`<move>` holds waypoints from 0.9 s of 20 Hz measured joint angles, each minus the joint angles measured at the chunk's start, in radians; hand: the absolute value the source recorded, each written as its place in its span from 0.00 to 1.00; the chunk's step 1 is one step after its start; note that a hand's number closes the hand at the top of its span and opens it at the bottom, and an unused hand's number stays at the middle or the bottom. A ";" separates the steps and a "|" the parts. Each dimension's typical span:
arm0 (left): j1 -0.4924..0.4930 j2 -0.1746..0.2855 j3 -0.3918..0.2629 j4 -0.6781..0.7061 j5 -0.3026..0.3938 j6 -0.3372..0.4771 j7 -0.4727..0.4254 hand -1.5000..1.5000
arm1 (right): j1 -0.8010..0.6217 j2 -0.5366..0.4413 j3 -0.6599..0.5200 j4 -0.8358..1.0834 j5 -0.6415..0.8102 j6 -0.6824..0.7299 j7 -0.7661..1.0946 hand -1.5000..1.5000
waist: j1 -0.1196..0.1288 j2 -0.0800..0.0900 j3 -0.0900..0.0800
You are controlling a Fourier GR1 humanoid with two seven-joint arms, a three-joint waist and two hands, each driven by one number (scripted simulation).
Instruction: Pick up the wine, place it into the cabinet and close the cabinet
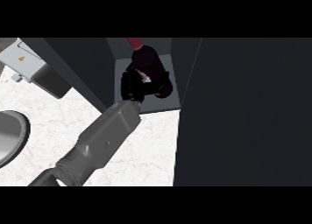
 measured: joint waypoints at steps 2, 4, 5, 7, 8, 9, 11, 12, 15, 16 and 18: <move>0.005 0.000 -0.008 -0.020 0.029 0.013 -0.014 1.00 | 0.006 0.003 0.007 -0.002 0.003 0.001 -0.004 0.00 | -0.005 0.000 0.000; 0.005 0.000 -0.014 -0.032 0.056 0.022 -0.033 0.00 | 0.004 -0.001 0.003 -0.001 -0.004 0.005 -0.003 0.00 | -0.007 0.001 0.000; 0.009 0.000 -0.020 -0.038 0.070 0.030 -0.045 0.00 | 0.002 -0.001 0.003 0.002 -0.003 0.005 -0.004 0.00 | -0.011 0.002 0.000; 0.003 0.000 -0.025 -0.041 0.097 0.050 -0.057 0.00 | 0.000 0.002 0.014 -0.003 0.001 0.005 -0.001 0.00 | -0.015 0.003 0.000; 0.006 0.000 -0.027 -0.045 0.111 0.055 -0.069 0.00 | -0.001 0.000 0.015 -0.007 0.000 0.004 0.006 0.00 | -0.017 0.003 0.000; 0.002 0.000 -0.030 -0.047 0.123 0.061 -0.077 0.00 | 0.002 -0.001 0.010 -0.001 0.001 0.007 -0.003 0.00 | -0.015 0.003 0.000; -0.004 0.000 -0.041 -0.054 0.147 0.076 -0.088 0.00 | -0.002 0.003 0.011 0.000 0.002 0.001 0.000 0.00 | -0.014 0.002 0.000; -0.008 0.000 -0.045 -0.057 0.161 0.085 -0.091 0.00 | -0.002 0.002 0.011 0.005 -0.001 0.005 -0.005 0.00 | -0.018 0.004 0.000; -0.011 0.000 -0.063 -0.052 0.190 0.093 -0.099 0.00 | -0.007 0.001 0.005 0.001 -0.003 0.002 -0.002 0.00 | -0.014 0.003 0.000; -0.014 0.000 -0.073 -0.049 0.195 0.099 -0.101 0.00 | -0.008 -0.004 -0.003 0.001 -0.011 0.005 0.000 0.00 | -0.014 0.003 0.000; -0.016 0.000 -0.089 -0.038 0.203 0.107 -0.111 0.00 | -0.005 -0.005 -0.006 0.003 -0.011 0.007 -0.003 0.00 | -0.014 0.004 0.001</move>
